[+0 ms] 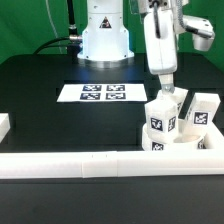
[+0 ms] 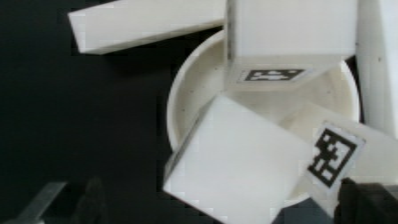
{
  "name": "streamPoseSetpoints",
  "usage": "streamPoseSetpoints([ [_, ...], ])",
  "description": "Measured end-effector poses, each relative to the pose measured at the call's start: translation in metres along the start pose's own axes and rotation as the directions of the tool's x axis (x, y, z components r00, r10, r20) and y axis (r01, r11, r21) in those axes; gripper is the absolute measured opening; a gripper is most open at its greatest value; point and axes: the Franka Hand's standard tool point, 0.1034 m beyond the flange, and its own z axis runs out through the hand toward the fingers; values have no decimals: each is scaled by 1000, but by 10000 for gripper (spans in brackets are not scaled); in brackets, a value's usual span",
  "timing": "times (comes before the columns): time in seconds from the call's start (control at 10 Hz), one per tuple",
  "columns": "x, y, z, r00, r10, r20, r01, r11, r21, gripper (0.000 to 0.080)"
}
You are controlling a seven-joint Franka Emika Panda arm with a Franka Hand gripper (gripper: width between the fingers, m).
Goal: Assemble stool
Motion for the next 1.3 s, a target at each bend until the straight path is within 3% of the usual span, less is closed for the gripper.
streamPoseSetpoints([
  [0.3,-7,2,0,911,-413,1,413,911,-1,648],
  [0.5,-12,3,0,765,-644,5,644,765,-2,648],
  [0.9,-8,2,0,604,-797,-2,797,604,-8,648],
  [1.3,-2,9,8,18,-1000,18,999,18,-44,648],
])
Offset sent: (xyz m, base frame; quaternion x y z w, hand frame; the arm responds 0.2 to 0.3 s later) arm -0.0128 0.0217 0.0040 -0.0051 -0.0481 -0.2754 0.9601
